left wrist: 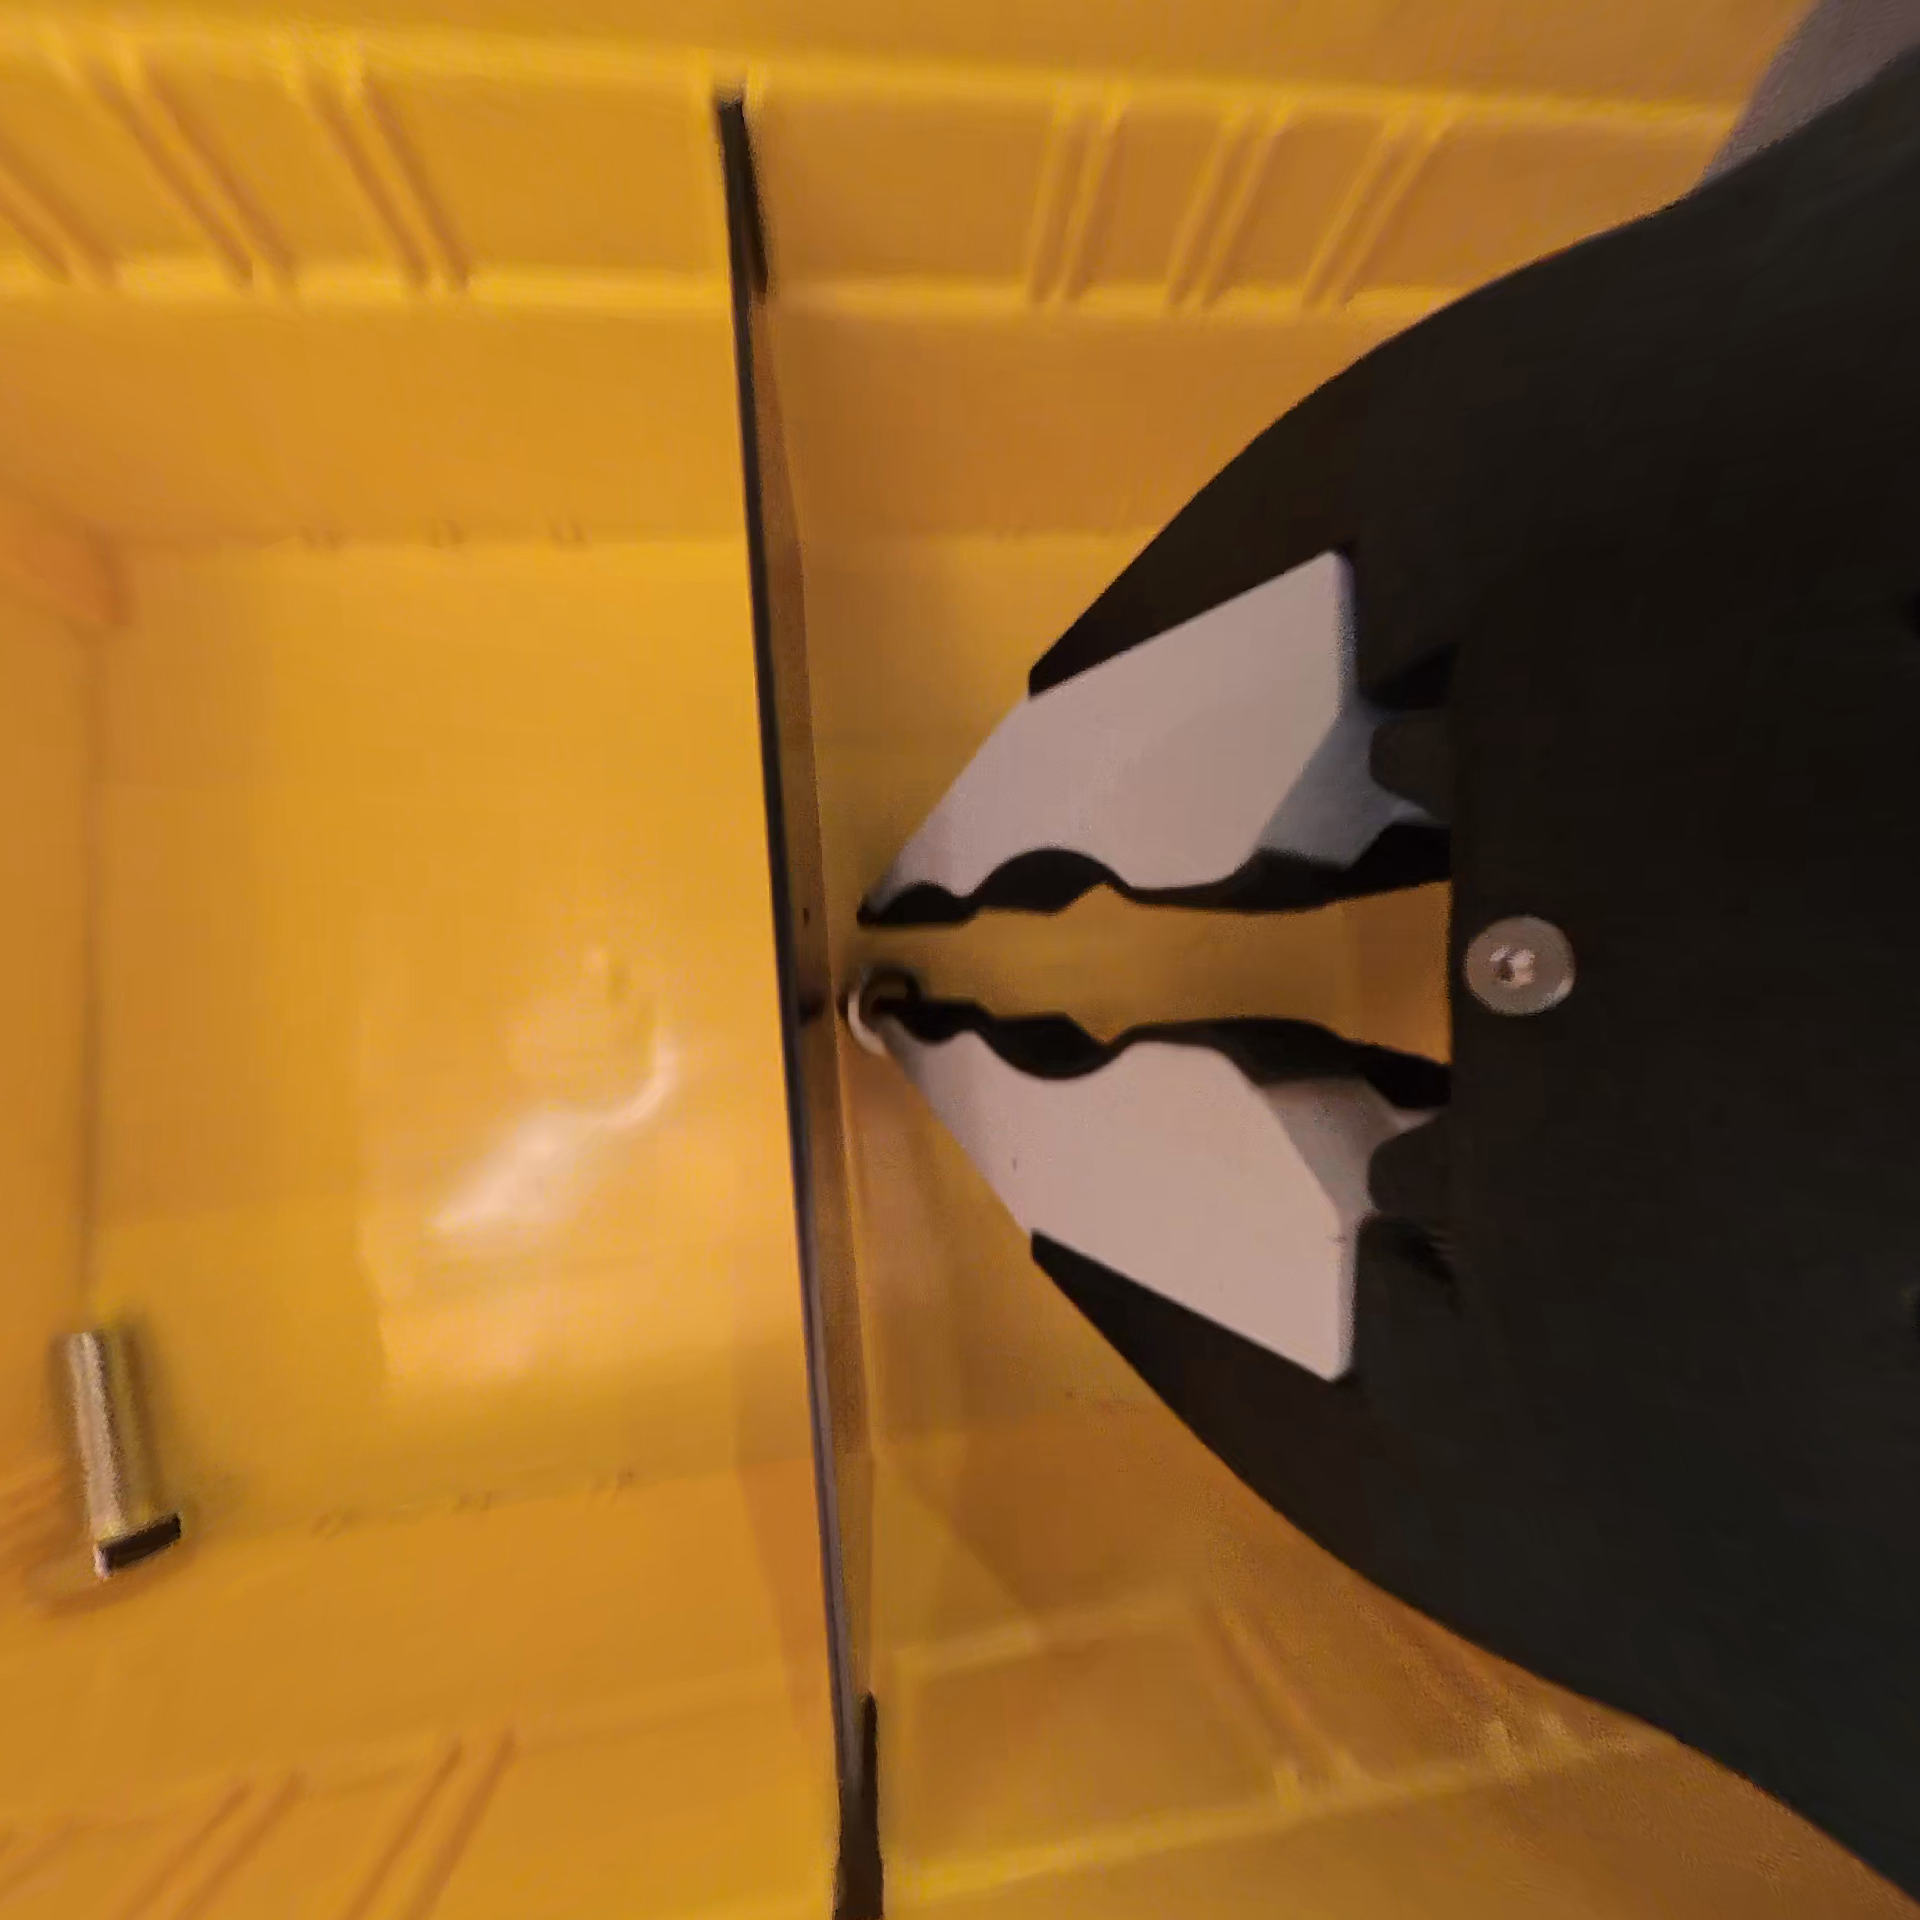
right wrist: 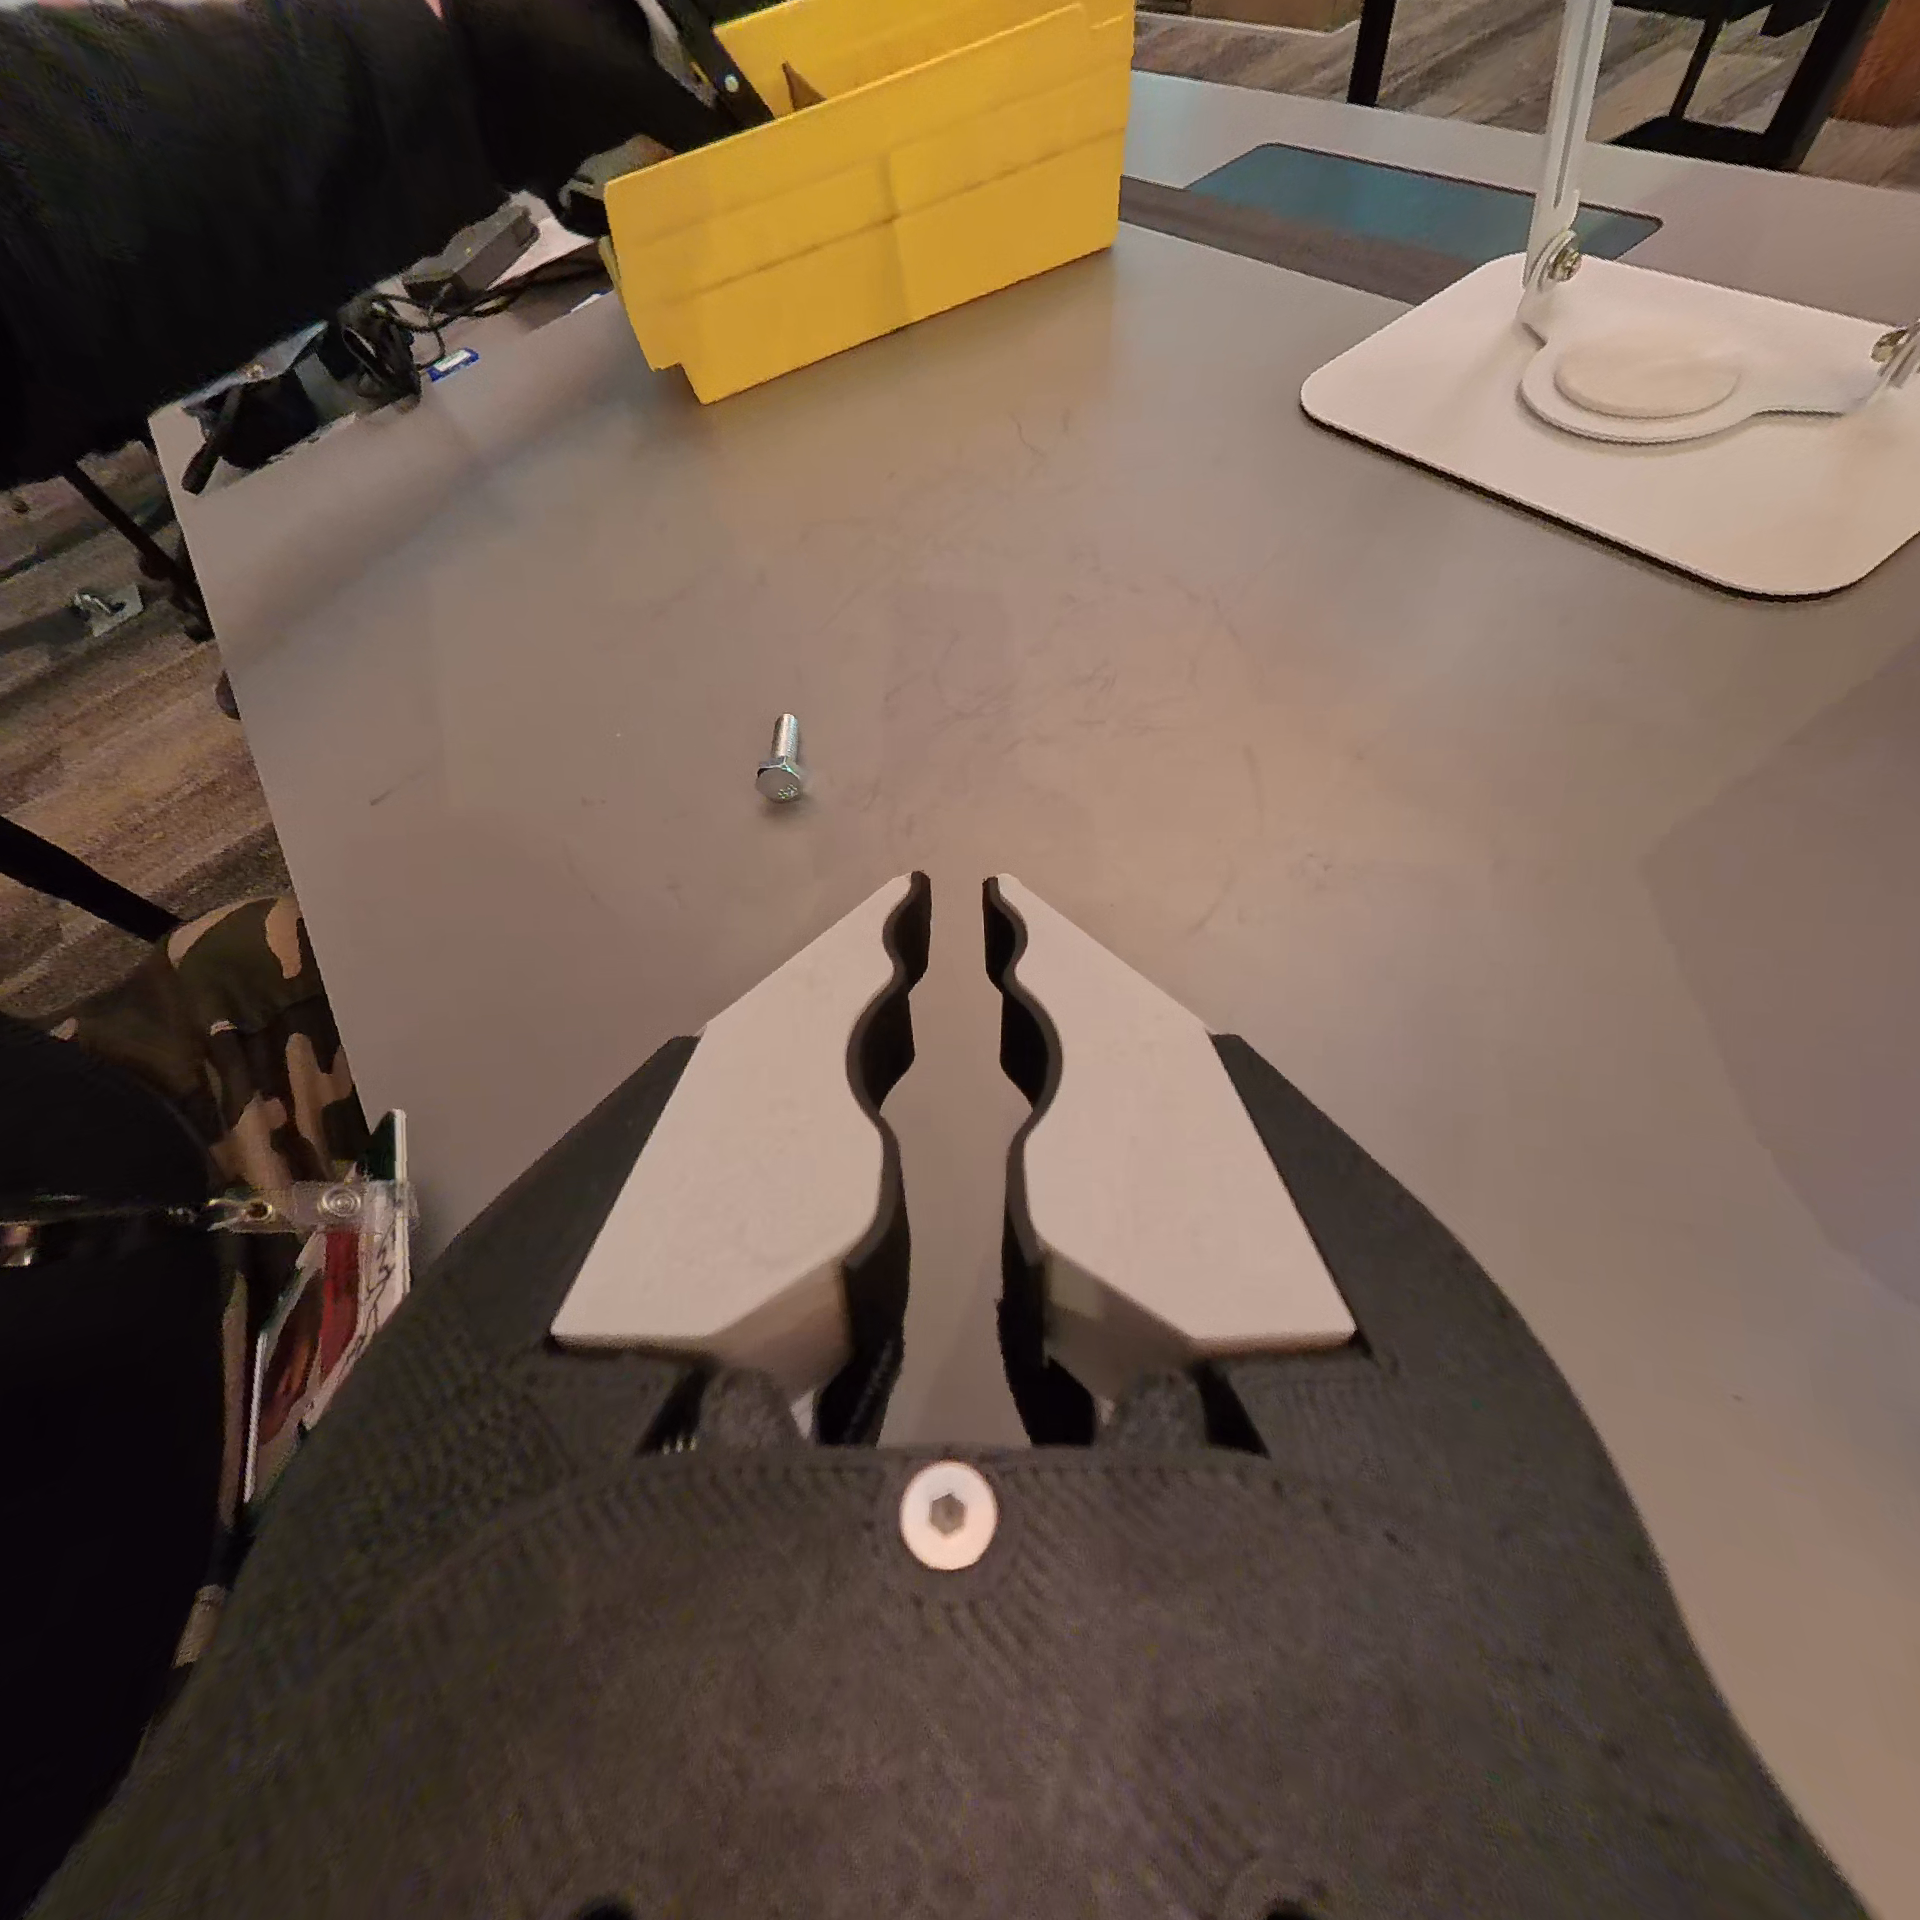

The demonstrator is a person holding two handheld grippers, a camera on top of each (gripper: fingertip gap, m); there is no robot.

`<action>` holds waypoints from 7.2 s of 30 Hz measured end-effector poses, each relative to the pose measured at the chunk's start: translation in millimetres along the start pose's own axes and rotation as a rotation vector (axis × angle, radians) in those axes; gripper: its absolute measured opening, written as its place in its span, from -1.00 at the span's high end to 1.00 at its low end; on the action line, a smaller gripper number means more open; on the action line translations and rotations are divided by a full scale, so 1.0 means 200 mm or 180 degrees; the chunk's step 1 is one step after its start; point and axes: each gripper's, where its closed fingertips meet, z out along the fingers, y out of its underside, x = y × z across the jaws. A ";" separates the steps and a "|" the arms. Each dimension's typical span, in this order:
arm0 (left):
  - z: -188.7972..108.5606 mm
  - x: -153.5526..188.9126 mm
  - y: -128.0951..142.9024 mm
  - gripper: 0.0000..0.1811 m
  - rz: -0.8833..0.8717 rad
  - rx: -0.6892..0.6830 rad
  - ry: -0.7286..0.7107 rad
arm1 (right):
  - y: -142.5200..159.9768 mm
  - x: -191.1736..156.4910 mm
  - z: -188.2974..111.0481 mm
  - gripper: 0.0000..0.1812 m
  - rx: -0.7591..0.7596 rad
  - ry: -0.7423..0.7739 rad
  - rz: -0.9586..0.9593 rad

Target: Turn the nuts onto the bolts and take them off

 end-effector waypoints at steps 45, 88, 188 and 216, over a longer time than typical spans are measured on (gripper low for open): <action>-0.16 2.03 0.28 0.96 0.3140 0.0036 0.1195 | 0.06 -0.03 0.06 0.90 -0.0285 0.0137 -0.0348; 0.01 2.16 0.64 0.85 0.2689 0.0145 0.0713 | 0.12 -0.08 0.11 0.90 -0.0477 0.0008 -0.0506; -0.82 2.39 0.25 0.82 0.1419 0.2726 0.2454 | -0.55 -0.28 0.12 0.60 0.0760 -0.1071 -0.0139; -0.58 1.98 0.29 0.82 0.1401 0.2616 0.1591 | 0.16 0.00 0.74 0.83 -0.2027 -0.0566 -0.1557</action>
